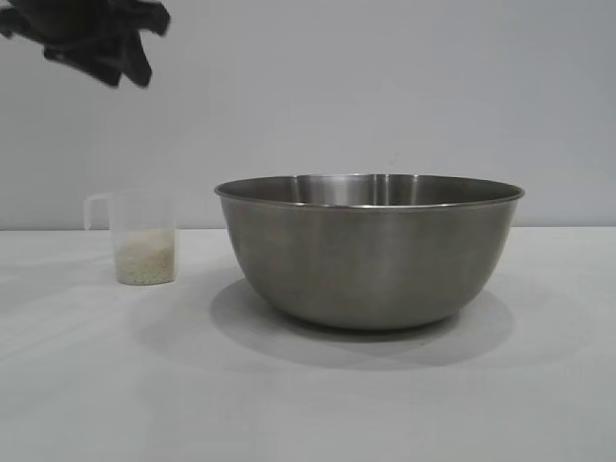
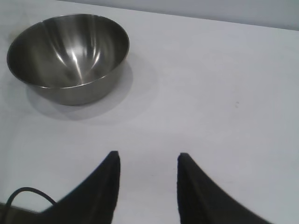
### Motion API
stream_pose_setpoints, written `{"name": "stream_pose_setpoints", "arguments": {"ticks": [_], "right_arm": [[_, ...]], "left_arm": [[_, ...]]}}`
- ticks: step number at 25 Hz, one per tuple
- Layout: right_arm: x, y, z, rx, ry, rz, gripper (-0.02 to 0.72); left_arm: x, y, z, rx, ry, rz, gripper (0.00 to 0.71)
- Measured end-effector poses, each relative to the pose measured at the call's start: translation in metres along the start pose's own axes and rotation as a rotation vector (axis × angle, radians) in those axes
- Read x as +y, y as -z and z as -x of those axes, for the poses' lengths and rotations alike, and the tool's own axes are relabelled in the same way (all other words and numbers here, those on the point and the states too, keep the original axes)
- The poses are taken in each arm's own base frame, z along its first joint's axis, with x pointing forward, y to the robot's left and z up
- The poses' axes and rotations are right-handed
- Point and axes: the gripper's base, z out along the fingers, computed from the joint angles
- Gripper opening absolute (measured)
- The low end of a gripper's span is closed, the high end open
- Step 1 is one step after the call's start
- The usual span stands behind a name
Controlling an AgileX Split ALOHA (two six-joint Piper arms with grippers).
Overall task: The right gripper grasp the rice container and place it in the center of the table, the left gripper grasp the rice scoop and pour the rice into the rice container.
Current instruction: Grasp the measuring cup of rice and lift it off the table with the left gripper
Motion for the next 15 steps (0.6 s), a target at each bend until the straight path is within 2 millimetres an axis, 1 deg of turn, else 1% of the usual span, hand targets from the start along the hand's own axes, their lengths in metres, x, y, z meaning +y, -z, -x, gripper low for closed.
{"name": "stream_pose_setpoints", "arguments": {"ticks": [2,5,6,8,11,13,15], "right_arm": [[0.0,0.0,0.0,0.0,0.0,0.0,0.289],[0.0,0.0,0.0,0.0,0.0,0.0,0.289],[0.0,0.0,0.0,0.0,0.0,0.0,0.289],[0.0,0.0,0.0,0.0,0.0,0.0,0.289],[0.0,0.0,0.0,0.0,0.0,0.0,0.289],[0.0,0.0,0.0,0.0,0.0,0.0,0.289],[0.0,0.0,0.0,0.0,0.0,0.0,0.289]], "left_arm": [[-0.005,0.018,-0.019,-0.041,-0.024,-0.02,0.222],[-0.009,0.036,-0.051,-0.023,-0.018,-0.018,0.222],[-0.009,0.041,-0.06,-0.016,-0.005,-0.003,0.222],[-0.006,0.049,-0.071,-0.012,0.023,0.037,0.222],[-0.003,0.055,-0.081,0.001,0.052,0.085,0.222],[-0.003,0.055,-0.091,0.024,0.045,0.093,0.222],[-0.004,0.052,-0.104,0.059,0.041,0.092,0.222]]}}
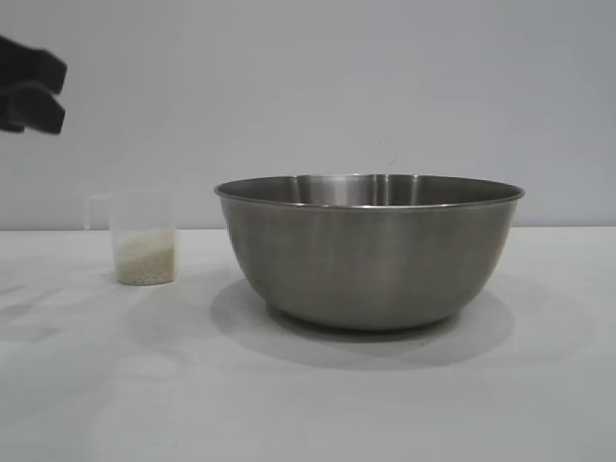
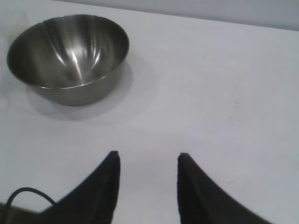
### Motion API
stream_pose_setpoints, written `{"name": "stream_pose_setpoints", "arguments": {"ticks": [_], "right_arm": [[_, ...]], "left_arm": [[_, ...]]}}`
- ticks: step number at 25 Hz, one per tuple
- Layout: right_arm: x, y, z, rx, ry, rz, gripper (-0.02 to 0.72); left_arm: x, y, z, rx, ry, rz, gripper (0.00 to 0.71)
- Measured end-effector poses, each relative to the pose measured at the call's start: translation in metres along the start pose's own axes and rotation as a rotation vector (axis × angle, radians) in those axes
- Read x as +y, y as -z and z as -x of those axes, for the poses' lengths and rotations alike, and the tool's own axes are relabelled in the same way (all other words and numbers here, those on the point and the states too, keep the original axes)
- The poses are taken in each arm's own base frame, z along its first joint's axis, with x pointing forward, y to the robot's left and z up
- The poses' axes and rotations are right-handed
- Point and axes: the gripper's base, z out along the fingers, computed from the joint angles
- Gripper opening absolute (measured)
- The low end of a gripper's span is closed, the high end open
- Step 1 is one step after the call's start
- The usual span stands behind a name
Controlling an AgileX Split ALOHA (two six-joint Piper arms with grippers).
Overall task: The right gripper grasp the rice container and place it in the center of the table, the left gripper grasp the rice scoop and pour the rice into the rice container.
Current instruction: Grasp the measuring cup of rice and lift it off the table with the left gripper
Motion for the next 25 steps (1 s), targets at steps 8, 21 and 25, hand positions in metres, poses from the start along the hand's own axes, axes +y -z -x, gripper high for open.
{"name": "stream_pose_setpoints", "arguments": {"ticks": [8,21,25], "right_arm": [[0.0,0.0,0.0,0.0,0.0,0.0,0.289],[0.0,0.0,0.0,0.0,0.0,0.0,0.289],[0.0,0.0,0.0,0.0,-0.006,0.0,0.289]], "left_arm": [[-0.002,-0.011,-0.041,0.072,-0.014,-0.001,0.222],[-0.003,-0.049,-0.057,0.07,0.0,0.001,0.222],[-0.004,-0.064,-0.059,0.061,0.0,0.001,0.222]]}}
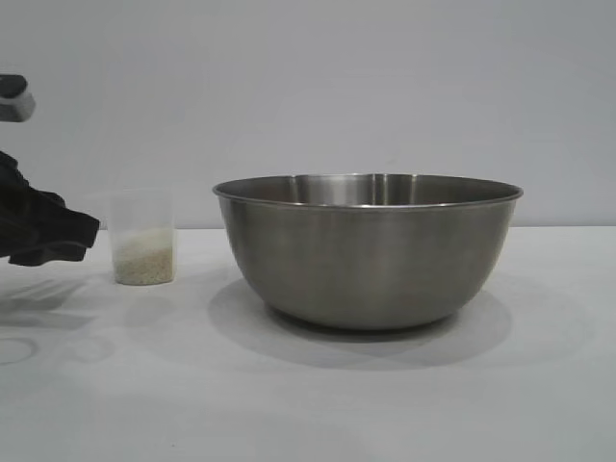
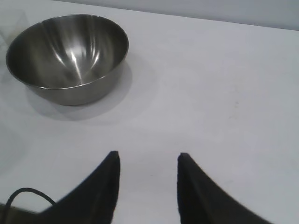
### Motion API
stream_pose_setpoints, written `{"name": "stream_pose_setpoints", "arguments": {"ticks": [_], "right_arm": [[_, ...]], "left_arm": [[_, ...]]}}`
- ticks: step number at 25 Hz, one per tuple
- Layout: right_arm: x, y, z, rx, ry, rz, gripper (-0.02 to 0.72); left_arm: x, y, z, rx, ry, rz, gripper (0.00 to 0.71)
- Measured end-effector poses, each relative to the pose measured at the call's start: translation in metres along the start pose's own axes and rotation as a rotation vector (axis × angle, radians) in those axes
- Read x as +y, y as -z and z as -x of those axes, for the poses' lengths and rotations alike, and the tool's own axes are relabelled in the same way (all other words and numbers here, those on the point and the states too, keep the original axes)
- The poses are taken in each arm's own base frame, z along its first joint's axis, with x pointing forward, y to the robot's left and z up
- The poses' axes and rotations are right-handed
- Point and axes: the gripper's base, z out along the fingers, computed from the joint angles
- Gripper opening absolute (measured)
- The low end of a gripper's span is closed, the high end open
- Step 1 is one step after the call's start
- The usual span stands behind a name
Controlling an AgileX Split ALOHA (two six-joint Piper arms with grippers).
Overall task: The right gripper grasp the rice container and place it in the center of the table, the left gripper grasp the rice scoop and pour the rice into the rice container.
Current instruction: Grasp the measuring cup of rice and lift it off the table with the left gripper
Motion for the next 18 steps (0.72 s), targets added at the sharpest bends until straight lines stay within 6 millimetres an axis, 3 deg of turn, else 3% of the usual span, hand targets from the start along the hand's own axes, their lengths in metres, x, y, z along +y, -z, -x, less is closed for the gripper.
{"name": "stream_pose_setpoints", "arguments": {"ticks": [6,11,18], "right_arm": [[0.0,0.0,0.0,0.0,-0.002,0.0,0.289],[0.0,0.0,0.0,0.0,-0.002,0.0,0.289],[0.0,0.0,0.0,0.0,-0.002,0.0,0.289]], "left_arm": [[0.0,-0.02,0.008,-0.045,0.001,0.002,0.222],[0.0,-0.031,0.015,-0.079,0.003,0.004,0.0],[0.0,-0.032,0.026,-0.129,0.004,0.007,0.0]]}}
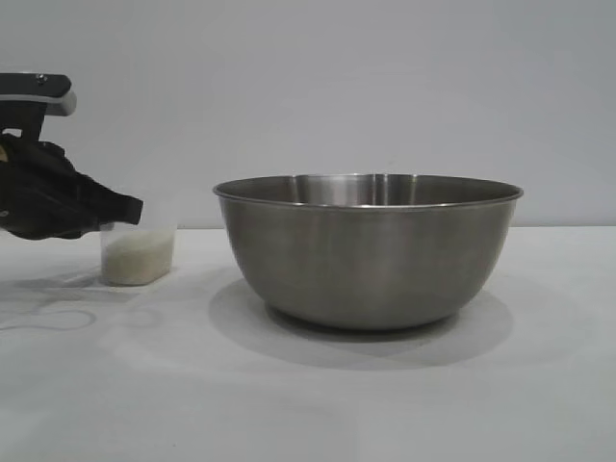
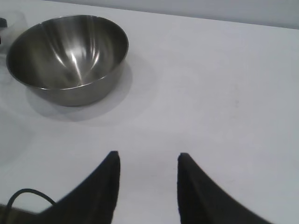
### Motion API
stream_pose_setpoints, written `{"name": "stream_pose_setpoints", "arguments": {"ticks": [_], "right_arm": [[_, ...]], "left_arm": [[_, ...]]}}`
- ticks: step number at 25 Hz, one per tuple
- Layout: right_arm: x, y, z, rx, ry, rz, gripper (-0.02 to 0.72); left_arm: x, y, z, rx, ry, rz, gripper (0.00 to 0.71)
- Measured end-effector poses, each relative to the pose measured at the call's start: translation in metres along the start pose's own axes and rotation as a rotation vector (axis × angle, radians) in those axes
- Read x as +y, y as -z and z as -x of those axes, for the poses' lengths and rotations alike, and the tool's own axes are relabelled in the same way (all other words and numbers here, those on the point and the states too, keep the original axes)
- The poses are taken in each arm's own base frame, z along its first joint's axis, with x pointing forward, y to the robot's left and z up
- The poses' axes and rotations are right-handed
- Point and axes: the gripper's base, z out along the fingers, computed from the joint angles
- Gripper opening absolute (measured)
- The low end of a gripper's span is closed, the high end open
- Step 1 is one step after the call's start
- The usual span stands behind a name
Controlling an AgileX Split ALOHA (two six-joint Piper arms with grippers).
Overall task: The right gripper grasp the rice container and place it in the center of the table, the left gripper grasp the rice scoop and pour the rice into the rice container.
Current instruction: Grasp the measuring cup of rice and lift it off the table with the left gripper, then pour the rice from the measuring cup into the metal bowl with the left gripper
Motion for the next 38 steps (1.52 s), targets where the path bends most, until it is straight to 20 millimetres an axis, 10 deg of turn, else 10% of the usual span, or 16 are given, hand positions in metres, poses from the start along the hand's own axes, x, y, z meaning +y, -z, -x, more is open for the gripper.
{"name": "stream_pose_setpoints", "arguments": {"ticks": [9,17,27,38], "right_arm": [[0.0,0.0,0.0,0.0,0.0,0.0,0.289],[0.0,0.0,0.0,0.0,0.0,0.0,0.289],[0.0,0.0,0.0,0.0,-0.002,0.0,0.289],[0.0,0.0,0.0,0.0,-0.007,0.0,0.289]], "left_arm": [[-0.013,0.014,0.061,-0.22,-0.172,-0.105,0.0],[-0.074,0.016,0.112,-0.445,-0.679,-0.235,0.0],[-0.12,0.023,0.106,-0.581,-1.391,-0.35,0.0],[-0.141,0.022,0.121,-0.798,-1.788,-0.474,0.0]]}}
